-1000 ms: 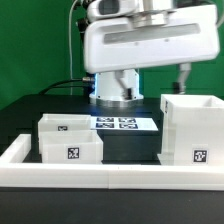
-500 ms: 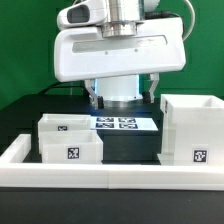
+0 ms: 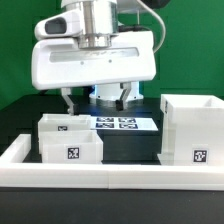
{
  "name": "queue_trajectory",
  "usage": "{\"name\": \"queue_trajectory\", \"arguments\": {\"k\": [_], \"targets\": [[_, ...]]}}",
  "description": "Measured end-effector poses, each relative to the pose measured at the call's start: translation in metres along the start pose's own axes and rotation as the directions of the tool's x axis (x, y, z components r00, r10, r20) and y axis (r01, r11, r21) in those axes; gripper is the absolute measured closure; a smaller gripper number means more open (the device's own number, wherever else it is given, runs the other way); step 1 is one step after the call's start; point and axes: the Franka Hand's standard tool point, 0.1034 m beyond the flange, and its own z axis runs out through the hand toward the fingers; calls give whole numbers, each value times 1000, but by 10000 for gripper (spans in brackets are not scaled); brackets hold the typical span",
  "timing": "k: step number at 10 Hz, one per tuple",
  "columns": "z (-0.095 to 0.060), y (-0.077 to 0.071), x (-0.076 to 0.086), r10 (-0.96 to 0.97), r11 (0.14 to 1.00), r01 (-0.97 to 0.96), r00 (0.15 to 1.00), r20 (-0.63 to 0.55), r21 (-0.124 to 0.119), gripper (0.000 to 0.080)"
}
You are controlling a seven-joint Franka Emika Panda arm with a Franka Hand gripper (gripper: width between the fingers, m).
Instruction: Assemble drawer
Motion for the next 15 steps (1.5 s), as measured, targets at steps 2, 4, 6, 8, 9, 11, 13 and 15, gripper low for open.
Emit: {"name": "queue_trajectory", "arguments": {"k": [2,4,6,8,9,11,13,15], "targets": [[13,3,-19,4,1000,-4,1000,25,4,150],[13,0,-19,9,1000,-10,999,40,13,150],[14,-14,-17,-9,998,0,988,154,62,150],[26,-6,-27,-24,999,19,991,131,43,150],[31,-6,-38,-22,999,18,991,131,36,150],[41,-5,-47,-26,1000,24,993,113,14,150],[46,-6,-52,-30,1000,29,993,116,12,150],[46,-6,-53,-30,1000,29,993,117,13,150]]}}
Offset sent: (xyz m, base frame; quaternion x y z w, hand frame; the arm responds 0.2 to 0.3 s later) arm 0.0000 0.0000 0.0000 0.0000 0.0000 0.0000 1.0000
